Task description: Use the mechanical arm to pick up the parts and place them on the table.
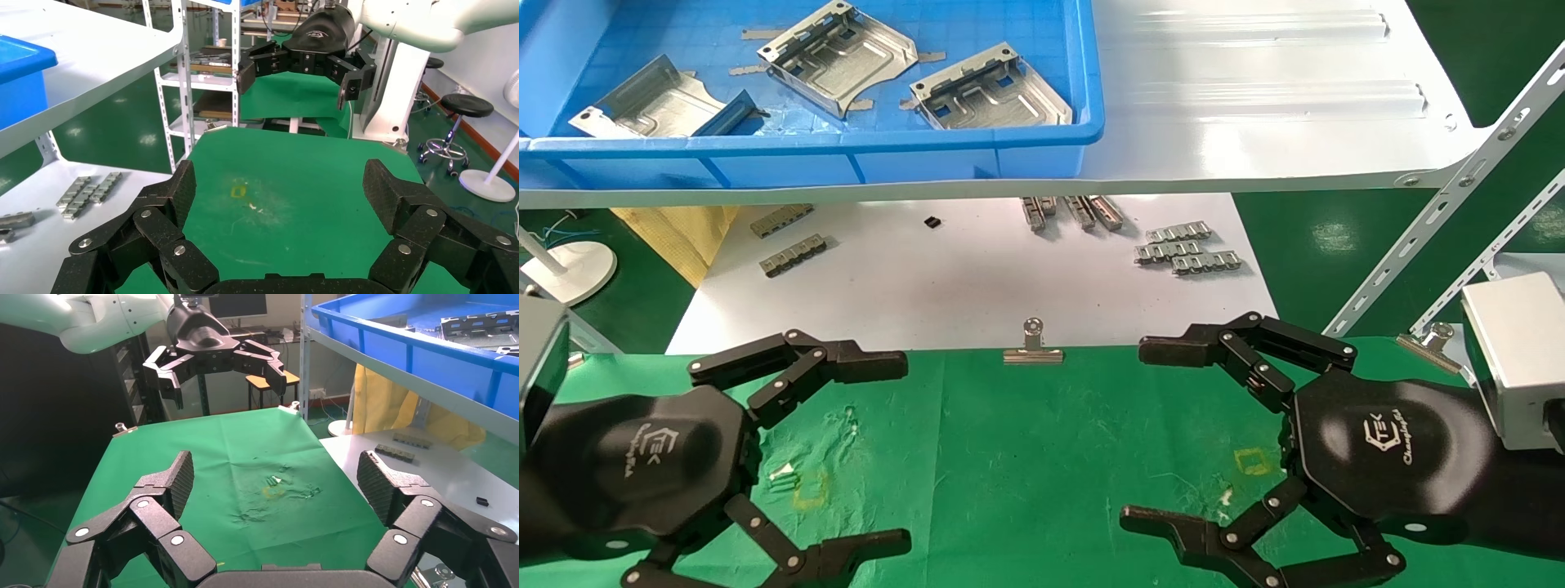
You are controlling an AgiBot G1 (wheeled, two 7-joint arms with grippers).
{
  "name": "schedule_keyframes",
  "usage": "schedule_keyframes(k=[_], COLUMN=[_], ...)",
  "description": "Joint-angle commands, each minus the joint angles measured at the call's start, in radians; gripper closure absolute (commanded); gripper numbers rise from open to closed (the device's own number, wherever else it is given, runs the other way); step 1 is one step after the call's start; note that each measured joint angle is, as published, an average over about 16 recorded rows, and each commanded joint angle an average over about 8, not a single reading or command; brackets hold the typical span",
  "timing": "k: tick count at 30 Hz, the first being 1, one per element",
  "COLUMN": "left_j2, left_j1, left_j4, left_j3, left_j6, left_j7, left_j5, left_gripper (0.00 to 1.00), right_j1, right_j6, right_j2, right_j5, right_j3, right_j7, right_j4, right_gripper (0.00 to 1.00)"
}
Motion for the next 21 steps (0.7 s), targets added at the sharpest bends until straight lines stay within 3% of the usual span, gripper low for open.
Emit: schedule_keyframes(k=[1, 21], left_j2=[0.0, 0.0], left_j1=[0.0, 0.0], left_j4=[0.0, 0.0], left_j3=[0.0, 0.0], left_j6=[0.0, 0.0], left_j7=[0.0, 0.0], left_j5=[0.0, 0.0], left_gripper=[0.0, 0.0], right_j1=[0.0, 0.0], right_j6=[0.0, 0.0], right_j2=[0.0, 0.0], right_j5=[0.0, 0.0], right_j3=[0.0, 0.0], right_j7=[0.0, 0.0], right_j4=[0.0, 0.0], right_gripper=[1.0, 1.0])
